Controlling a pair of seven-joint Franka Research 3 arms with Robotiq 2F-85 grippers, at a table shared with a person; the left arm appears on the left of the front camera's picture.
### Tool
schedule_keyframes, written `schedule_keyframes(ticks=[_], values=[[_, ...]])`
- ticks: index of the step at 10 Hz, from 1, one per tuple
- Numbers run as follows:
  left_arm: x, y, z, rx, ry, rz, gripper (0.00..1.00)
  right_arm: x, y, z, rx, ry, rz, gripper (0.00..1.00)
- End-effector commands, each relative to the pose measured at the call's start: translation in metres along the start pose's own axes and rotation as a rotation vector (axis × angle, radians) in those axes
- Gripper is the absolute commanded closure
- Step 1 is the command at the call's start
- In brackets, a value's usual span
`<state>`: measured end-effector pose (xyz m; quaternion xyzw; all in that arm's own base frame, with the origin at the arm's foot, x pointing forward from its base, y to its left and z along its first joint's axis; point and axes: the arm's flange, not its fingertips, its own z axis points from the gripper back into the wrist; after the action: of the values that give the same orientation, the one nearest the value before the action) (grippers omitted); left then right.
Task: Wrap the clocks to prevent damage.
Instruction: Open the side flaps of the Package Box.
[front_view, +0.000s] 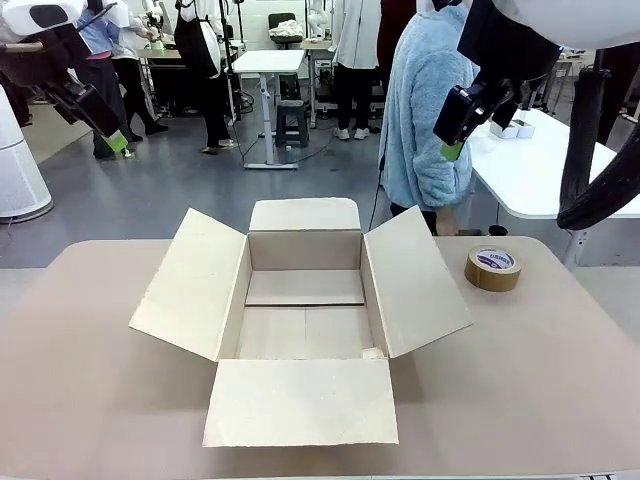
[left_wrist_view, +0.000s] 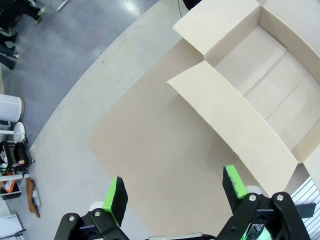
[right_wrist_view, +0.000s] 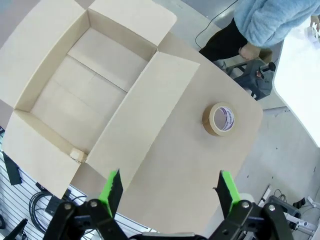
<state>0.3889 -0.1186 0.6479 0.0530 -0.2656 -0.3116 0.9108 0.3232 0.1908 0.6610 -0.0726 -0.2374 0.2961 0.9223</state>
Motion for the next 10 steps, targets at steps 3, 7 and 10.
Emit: schedule_keyframes(ticks=[3, 7, 10], values=[[-0.001, 0.039, -0.031, -0.262, -0.062, -0.099, 0.00, -0.006, -0.060, -0.012, 0.318, -0.167, 0.117, 0.00], [-0.031, 0.071, -0.073, -0.499, -0.447, -0.236, 0.00, -0.050, -0.129, -0.066, 0.497, -0.514, 0.177, 0.00], [-0.056, 0.096, -0.072, -0.543, -0.615, -0.161, 0.00, -0.090, -0.149, -0.103, 0.514, -0.568, 0.148, 0.00]])
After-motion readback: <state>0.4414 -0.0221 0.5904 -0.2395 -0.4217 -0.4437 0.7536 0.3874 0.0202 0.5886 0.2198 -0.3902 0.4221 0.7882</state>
